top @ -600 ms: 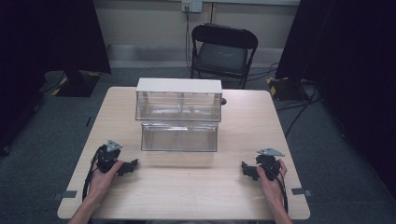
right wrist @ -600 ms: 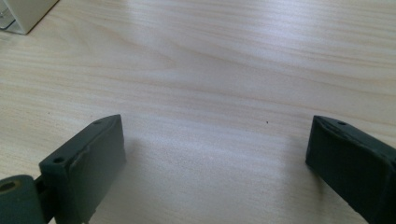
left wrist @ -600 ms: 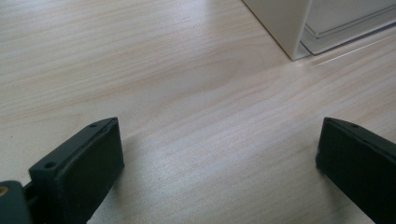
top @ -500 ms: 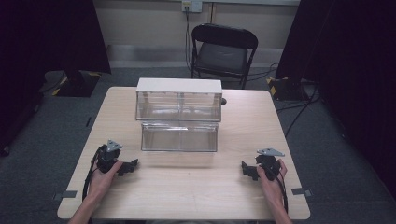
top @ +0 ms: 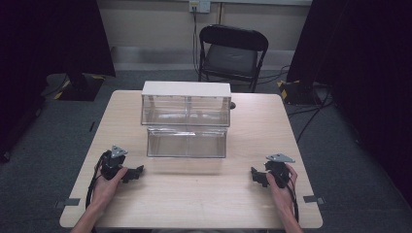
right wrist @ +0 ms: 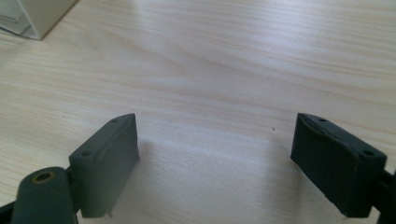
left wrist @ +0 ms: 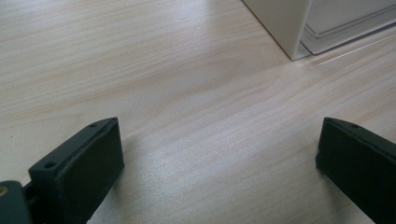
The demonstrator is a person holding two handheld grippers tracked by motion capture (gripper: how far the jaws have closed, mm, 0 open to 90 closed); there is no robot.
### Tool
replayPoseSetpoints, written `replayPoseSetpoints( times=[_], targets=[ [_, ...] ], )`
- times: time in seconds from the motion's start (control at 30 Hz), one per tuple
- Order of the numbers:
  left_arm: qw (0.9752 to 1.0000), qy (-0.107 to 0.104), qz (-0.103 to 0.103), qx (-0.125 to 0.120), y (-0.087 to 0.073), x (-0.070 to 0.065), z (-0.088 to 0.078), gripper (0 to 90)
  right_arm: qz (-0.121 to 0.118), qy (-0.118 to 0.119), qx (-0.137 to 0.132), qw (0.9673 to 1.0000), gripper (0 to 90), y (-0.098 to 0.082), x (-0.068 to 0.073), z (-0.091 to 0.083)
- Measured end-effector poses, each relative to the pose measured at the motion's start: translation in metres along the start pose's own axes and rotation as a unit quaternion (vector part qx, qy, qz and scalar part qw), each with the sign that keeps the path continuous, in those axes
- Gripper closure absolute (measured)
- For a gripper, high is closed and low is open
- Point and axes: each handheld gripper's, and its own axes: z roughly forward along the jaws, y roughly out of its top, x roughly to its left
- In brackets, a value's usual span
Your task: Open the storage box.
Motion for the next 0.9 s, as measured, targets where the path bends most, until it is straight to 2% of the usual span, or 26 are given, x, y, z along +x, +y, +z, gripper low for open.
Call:
replayPoseSetpoints(
  times=[0.3,0.53,0.63,0.7,0.83,0.9],
  targets=[
    [1.0000,0.000,0.000,0.000,0.000,0.000,0.000,0.2,-0.006,0.023,-0.029,0.9993,14.5,0.005,0.014,-0.008],
    [1.0000,0.000,0.000,0.000,0.000,0.000,0.000,0.2,-0.011,0.054,-0.044,0.9975,14.4,0.011,0.023,-0.014],
    [1.0000,0.000,0.000,0.000,0.000,0.000,0.000,0.2,-0.019,0.074,-0.053,0.9956,14.4,0.014,0.030,-0.018],
    [1.0000,0.000,0.000,0.000,0.000,0.000,0.000,0.2,-0.019,0.077,-0.054,0.9954,14.4,0.016,0.032,-0.019],
    [1.0000,0.000,0.000,0.000,0.000,0.000,0.000,0.2,-0.030,0.108,-0.070,0.9912,14.1,0.021,0.040,-0.024],
    [1.0000,0.000,0.000,0.000,0.000,0.000,0.000,0.2,-0.031,0.112,-0.069,0.9908,14.1,0.021,0.041,-0.025]
  ],
)
